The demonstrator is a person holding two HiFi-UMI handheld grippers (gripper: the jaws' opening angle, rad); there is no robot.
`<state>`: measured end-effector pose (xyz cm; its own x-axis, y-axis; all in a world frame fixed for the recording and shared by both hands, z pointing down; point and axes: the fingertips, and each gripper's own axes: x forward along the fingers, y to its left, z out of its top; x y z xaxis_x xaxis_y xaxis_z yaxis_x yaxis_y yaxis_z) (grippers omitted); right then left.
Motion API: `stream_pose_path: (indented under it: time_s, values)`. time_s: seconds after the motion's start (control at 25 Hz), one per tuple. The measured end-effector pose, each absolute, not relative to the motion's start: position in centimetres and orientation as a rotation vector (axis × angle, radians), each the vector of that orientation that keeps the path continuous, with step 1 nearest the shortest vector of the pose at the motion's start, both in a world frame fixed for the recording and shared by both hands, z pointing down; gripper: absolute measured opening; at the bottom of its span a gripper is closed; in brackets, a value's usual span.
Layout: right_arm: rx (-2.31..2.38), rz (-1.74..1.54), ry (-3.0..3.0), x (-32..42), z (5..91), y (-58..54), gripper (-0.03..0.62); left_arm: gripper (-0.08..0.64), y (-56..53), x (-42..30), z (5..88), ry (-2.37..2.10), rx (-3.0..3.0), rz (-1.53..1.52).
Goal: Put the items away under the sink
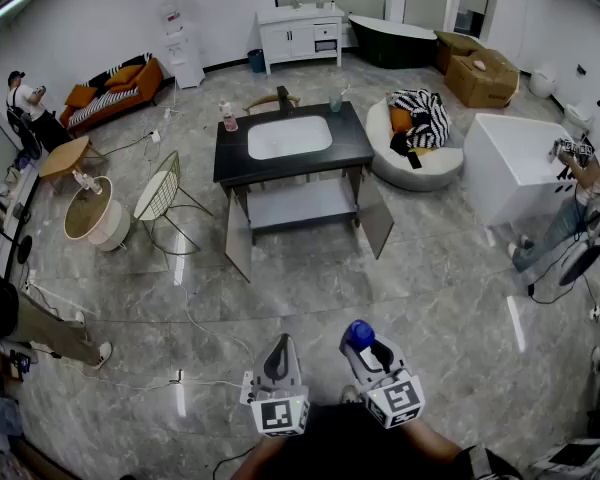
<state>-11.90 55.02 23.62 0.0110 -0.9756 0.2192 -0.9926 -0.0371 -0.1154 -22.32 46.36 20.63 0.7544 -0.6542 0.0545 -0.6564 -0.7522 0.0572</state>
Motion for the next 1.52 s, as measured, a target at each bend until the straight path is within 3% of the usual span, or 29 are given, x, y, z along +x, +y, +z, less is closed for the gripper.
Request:
stream_pose_path:
  time_s: [1.2,1.52]
  values:
    - [2.24,0.355,-2.066,-17.6,23.8,49.2,0.146,0.015,40.6,-28.9,22.1,-1.004,2.888,0.023]
    - [2.251,0.357,-2.066,-16.3,23.8,45.2,0.146,0.015,37.0,-27.6,23.3,-0.987,2.916,0.083]
